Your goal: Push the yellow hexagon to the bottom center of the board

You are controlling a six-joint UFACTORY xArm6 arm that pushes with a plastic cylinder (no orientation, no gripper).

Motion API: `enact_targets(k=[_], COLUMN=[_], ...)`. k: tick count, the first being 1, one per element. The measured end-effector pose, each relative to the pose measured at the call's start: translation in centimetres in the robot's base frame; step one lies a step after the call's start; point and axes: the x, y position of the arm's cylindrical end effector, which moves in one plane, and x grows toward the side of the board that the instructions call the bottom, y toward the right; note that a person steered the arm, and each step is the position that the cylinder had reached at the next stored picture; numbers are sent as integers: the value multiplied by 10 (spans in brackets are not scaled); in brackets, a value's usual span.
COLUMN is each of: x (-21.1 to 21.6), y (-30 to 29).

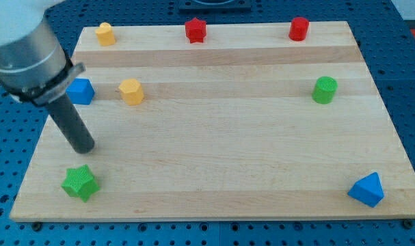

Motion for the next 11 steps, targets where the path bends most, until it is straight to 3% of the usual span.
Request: enact_targets(k=[2, 3, 5, 7, 9, 10, 11], x=[-90, -106, -106, -124, -73, -111, -116], y=[-2, 33, 117, 160, 199, 203, 229])
